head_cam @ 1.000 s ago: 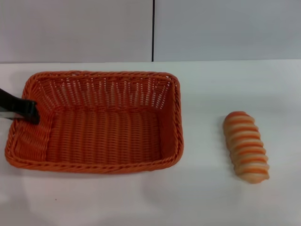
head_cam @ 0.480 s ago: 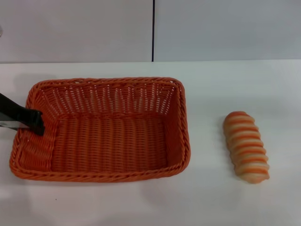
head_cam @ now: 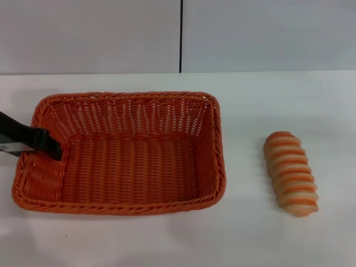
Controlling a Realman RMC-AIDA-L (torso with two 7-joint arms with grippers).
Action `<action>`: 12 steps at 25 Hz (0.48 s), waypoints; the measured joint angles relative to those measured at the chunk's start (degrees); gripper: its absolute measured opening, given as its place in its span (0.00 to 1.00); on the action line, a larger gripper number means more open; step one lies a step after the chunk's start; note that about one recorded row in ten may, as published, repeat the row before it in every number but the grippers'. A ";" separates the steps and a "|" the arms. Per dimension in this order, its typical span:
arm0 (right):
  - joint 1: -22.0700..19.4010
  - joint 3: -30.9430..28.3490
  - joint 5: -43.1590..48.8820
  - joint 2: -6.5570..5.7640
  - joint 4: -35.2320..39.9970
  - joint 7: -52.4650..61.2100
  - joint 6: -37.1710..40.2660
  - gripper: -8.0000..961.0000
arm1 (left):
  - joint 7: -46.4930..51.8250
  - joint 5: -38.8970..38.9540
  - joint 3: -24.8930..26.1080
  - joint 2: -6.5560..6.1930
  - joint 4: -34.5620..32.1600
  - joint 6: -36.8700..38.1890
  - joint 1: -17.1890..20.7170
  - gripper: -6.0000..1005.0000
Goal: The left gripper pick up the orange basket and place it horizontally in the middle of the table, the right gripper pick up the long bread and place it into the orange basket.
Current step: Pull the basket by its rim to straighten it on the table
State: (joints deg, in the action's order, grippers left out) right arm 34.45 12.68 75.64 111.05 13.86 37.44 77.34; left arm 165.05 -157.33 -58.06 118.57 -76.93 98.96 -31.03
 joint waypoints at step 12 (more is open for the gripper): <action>-3.49 5.64 0.34 3.75 10.35 8.28 -1.10 0.61 | -5.59 4.36 10.63 -0.76 -2.22 2.10 0.41 0.69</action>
State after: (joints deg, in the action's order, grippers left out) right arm 30.96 18.32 75.99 114.80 24.20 45.72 76.24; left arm 159.46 -152.96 -47.43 117.82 -79.15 101.06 -30.62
